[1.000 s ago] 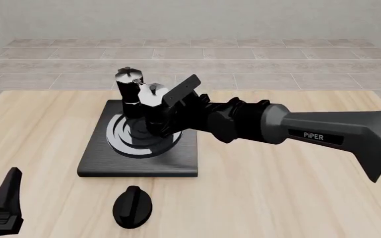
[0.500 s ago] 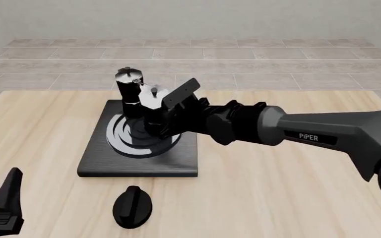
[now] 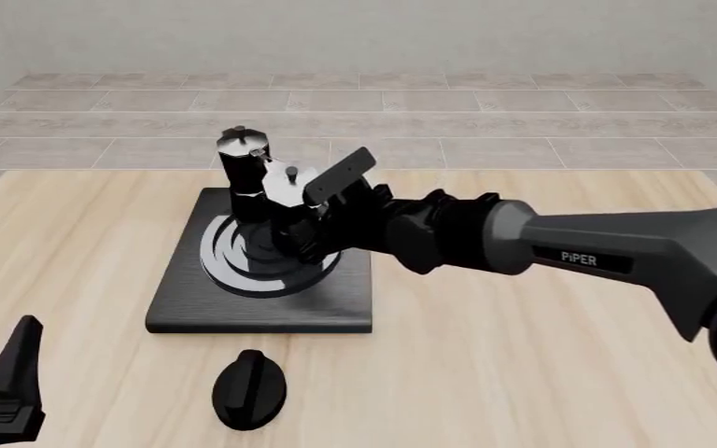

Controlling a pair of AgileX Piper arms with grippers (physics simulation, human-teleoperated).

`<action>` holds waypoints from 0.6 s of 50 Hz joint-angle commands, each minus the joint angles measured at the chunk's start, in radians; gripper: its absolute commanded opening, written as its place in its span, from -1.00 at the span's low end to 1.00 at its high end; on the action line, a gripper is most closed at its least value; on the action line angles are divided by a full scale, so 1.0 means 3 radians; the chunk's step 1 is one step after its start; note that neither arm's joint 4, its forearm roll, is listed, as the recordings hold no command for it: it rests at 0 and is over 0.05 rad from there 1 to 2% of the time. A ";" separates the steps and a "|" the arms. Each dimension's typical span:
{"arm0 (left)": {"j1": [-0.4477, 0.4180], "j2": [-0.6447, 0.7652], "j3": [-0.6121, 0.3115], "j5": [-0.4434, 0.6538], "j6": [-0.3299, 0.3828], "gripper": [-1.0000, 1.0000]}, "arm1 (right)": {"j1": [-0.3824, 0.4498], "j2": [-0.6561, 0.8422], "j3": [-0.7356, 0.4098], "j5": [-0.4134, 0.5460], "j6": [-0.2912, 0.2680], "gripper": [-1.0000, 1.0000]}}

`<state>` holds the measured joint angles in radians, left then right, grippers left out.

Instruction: Put both moka pots on the stove.

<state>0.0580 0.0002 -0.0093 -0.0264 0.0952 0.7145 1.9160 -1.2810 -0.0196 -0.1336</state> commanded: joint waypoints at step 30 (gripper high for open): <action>-0.0015 0.0000 0.0000 0.0009 0.0036 1.00 | 0.0126 -0.1149 0.0264 0.0585 -0.0513 1.00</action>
<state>0.0555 0.0002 -0.0121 -0.0223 0.1020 0.7351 1.6730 -1.2146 0.0920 -0.2535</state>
